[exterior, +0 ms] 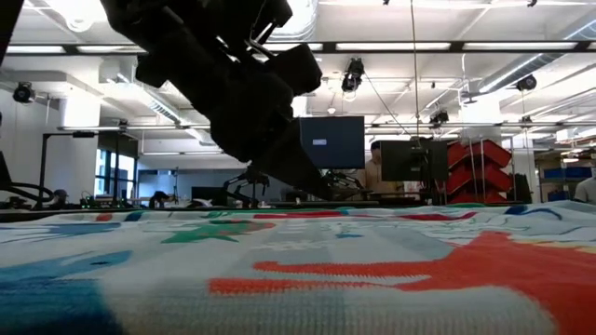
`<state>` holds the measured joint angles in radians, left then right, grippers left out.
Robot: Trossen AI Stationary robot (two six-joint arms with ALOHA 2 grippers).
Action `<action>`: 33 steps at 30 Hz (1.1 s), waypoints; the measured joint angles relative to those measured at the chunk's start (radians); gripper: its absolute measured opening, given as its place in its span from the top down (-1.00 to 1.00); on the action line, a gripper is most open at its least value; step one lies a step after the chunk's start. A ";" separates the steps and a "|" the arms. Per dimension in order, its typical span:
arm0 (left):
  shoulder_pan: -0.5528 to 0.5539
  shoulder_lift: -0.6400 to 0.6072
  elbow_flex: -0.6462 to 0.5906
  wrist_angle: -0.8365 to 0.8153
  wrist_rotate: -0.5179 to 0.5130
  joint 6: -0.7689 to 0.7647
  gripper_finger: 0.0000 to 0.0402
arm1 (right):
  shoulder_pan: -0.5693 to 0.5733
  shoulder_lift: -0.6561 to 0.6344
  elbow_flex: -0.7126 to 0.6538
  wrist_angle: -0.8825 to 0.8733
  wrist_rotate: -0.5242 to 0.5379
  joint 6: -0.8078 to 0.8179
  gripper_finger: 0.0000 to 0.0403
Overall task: Roll towel
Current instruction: Fold the green microfiber towel
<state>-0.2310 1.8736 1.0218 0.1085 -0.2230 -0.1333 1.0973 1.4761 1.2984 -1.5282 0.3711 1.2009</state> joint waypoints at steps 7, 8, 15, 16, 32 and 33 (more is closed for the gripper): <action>-0.002 -0.038 -0.002 -0.038 -0.050 -0.021 0.93 | -0.115 0.048 -0.006 0.267 0.098 -0.355 1.00; -0.003 -0.041 -0.002 -0.035 -0.050 -0.024 0.93 | -0.125 0.063 -0.006 0.307 0.097 -0.400 1.00; -0.005 -0.042 -0.004 -0.044 -0.050 -0.033 0.93 | -0.156 0.179 -0.006 0.388 -0.003 -0.540 1.00; -0.005 -0.042 -0.006 -0.045 -0.050 -0.033 0.93 | -0.158 0.190 -0.006 0.383 -0.004 -0.540 1.00; -0.005 -0.042 -0.010 -0.074 -0.051 -0.033 0.93 | -0.280 0.214 -0.039 0.377 0.199 -0.493 0.36; -0.005 -0.042 -0.010 -0.086 -0.051 -0.033 0.93 | -0.283 0.212 -0.039 0.373 0.172 -0.493 0.31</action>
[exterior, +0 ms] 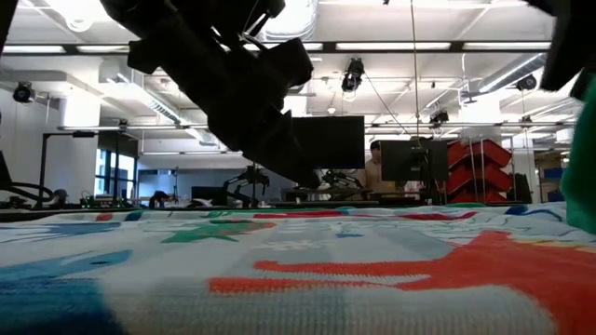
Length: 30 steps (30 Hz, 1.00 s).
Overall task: Roll towel
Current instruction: Fold the green microfiber towel
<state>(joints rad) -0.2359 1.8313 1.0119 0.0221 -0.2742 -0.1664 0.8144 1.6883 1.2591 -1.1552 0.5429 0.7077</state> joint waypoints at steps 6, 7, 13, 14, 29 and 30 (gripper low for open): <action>0.000 0.000 0.000 -0.039 -0.001 -0.025 0.93 | 0.053 -0.046 -0.019 -0.021 -0.300 0.136 0.08; 0.000 0.000 0.000 -0.040 -0.001 -0.032 0.93 | 0.070 -0.050 -0.028 -0.022 -0.350 0.165 0.07; -0.016 -0.001 0.000 -0.040 0.000 -0.055 0.93 | 0.194 -0.047 -0.102 0.021 -0.417 0.237 0.14; -0.019 -0.001 0.000 -0.040 0.000 -0.056 0.93 | 0.210 -0.045 -0.119 0.043 -0.418 0.245 0.17; -0.018 -0.001 0.000 -0.038 -0.006 -0.053 0.93 | 0.221 -0.045 -0.256 0.223 -0.446 0.303 0.48; -0.018 -0.001 0.000 -0.038 -0.006 -0.053 0.93 | 0.222 -0.045 -0.256 0.224 -0.447 0.298 0.49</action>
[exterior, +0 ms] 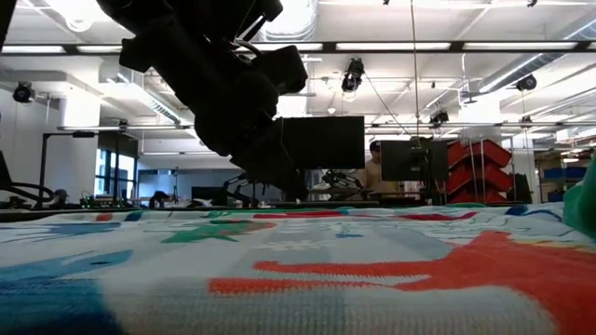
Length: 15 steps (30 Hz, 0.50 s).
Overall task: Roll towel
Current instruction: Fold the green microfiber towel
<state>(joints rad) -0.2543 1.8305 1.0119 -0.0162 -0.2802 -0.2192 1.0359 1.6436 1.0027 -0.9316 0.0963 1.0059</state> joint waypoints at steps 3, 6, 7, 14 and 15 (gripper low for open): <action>0.000 0.000 0.000 0.000 0.000 0.000 0.93 | 0.000 0.000 -0.002 0.035 0.000 -0.028 0.55; 0.000 0.000 0.000 0.000 0.000 0.000 0.93 | 0.000 0.000 -0.002 0.052 0.000 -0.054 0.63; 0.000 0.000 0.000 0.000 0.000 0.000 0.93 | 0.000 0.000 -0.002 0.054 0.001 -0.056 0.67; 0.000 0.000 0.000 0.000 0.000 0.000 0.93 | -0.008 0.000 -0.017 0.058 -0.013 -0.056 0.98; 0.000 0.000 0.000 0.000 0.000 0.000 0.93 | -0.012 0.000 -0.017 0.055 -0.019 -0.056 0.97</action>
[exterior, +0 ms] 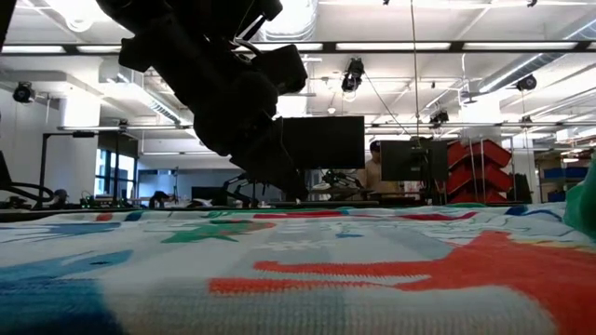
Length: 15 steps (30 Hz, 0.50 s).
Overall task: Roll towel
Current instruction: Fold the green microfiber towel
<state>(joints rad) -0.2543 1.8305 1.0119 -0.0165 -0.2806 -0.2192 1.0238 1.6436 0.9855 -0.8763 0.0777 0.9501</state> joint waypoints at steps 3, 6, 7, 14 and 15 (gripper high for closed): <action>0.000 0.000 0.000 0.000 0.000 0.000 0.93 | -0.013 0.000 0.007 -0.010 0.000 -0.020 0.97; 0.001 0.000 0.000 0.000 0.000 0.000 0.93 | -0.033 -0.001 0.034 -0.039 0.004 -0.056 0.99; 0.001 0.000 0.000 0.000 0.000 0.000 0.93 | -0.040 -0.001 0.047 -0.059 0.013 -0.073 0.99; -0.003 -0.014 0.002 -0.038 0.001 0.004 0.93 | -0.107 -0.002 0.116 -0.198 0.214 -0.203 1.00; -0.004 -0.024 0.004 -0.057 0.000 0.004 0.93 | -0.123 -0.002 0.117 -0.200 0.245 -0.230 1.00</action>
<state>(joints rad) -0.2578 1.8065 1.0162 -0.0738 -0.2803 -0.2150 0.9009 1.6417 1.1027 -1.0763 0.3228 0.7202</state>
